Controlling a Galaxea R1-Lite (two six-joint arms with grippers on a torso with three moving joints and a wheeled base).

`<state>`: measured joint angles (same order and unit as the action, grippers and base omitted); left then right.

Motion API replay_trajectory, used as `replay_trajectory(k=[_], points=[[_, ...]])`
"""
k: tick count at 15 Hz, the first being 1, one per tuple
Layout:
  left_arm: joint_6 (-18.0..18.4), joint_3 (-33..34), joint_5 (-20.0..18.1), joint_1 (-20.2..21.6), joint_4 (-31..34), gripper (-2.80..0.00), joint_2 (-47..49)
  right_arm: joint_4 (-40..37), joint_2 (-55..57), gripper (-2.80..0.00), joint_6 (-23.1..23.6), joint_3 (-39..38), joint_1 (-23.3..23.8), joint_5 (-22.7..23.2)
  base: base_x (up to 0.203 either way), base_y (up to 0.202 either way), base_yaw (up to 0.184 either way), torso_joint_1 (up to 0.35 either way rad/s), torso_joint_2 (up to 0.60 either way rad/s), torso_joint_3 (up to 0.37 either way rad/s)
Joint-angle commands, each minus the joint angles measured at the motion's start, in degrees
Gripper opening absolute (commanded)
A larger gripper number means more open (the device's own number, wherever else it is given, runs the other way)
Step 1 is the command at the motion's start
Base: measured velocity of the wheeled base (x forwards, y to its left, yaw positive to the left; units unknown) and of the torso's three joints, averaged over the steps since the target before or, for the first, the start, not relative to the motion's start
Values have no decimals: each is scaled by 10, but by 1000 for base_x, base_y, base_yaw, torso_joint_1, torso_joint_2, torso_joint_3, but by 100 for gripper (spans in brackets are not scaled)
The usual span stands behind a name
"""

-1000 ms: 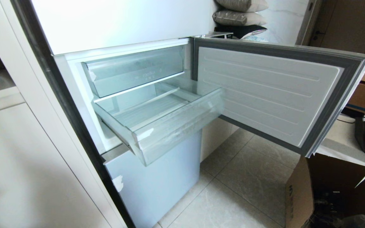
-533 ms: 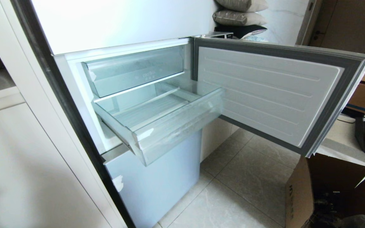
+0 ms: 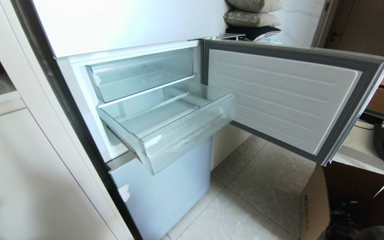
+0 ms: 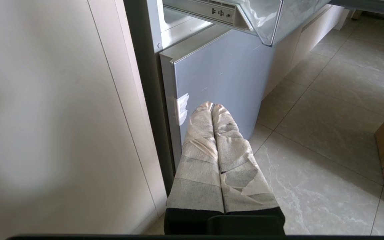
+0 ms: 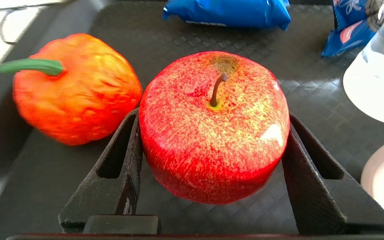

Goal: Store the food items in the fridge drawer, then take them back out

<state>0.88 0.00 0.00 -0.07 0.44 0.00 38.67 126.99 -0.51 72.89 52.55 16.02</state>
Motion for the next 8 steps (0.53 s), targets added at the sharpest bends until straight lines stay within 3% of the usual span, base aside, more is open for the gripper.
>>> replay_trajectory(k=[1, 4, 8], points=[[0, 0, 0, 0, 0, -280, 1, 3, -28, -280, 0, -9, -4, 3, 0, 0, 0, 0, 0, 0], [0, 0, 0, 1, 0, -280, 1, 3, -105, -280, -1, -83, -19, 19, 0, 0, 0, 0, 0, 0], [0, 0, 0, 0, 0, -280, 1, 5, -277, -280, -1, -274, -61, 26, 0, 0, 0, 0, 0, 0]])
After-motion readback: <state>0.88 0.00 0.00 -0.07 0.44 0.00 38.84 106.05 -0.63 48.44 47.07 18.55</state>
